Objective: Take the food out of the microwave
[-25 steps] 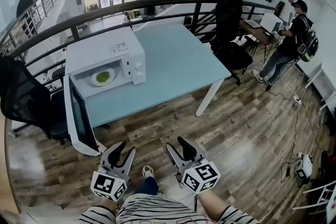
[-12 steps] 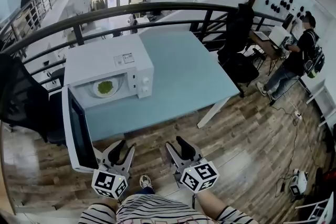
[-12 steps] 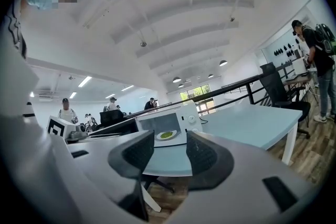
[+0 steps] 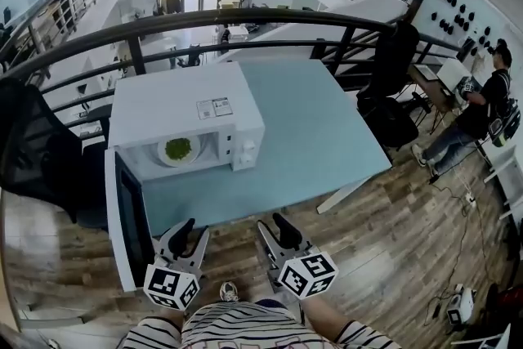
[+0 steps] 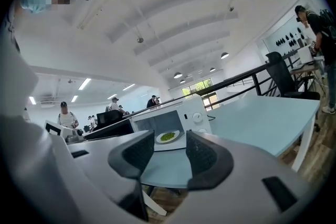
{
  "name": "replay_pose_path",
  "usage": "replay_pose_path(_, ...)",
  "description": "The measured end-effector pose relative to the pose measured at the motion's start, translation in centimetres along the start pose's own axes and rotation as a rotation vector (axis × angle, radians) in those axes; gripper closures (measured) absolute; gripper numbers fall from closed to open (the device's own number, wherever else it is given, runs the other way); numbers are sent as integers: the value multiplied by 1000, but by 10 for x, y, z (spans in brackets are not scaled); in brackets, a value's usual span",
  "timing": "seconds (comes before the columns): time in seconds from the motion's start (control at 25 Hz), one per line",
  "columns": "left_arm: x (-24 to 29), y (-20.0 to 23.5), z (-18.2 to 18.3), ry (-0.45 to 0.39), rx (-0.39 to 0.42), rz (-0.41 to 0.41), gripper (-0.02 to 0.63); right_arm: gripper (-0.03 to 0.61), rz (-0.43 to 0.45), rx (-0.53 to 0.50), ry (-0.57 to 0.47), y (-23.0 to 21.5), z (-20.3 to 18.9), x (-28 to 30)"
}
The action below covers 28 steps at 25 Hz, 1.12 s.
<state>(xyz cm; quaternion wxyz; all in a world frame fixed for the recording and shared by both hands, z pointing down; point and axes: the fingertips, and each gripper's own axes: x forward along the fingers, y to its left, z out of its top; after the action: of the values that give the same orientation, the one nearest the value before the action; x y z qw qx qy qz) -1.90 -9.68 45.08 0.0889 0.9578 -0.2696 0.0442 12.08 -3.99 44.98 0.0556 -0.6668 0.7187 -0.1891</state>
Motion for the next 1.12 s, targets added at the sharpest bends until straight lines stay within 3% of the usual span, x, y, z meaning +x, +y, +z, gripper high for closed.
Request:
replay_pose_path(0.24, 5, 26, -8, 8, -38, 57, 480, 382, 36, 8, 53, -1, -9, 38)
replay_pose_path(0.48, 5, 55, -11, 4, -49, 175, 481, 394, 73, -11, 94, -8, -11, 82)
replay_pose_path(0.76, 8, 83, -16, -19, -81, 319, 481, 416, 155, 46, 155, -13, -23, 138)
replay_pose_path(1.12, 18, 95, -38, -12, -119, 425, 480, 430, 244, 40, 238, -22, -50, 195)
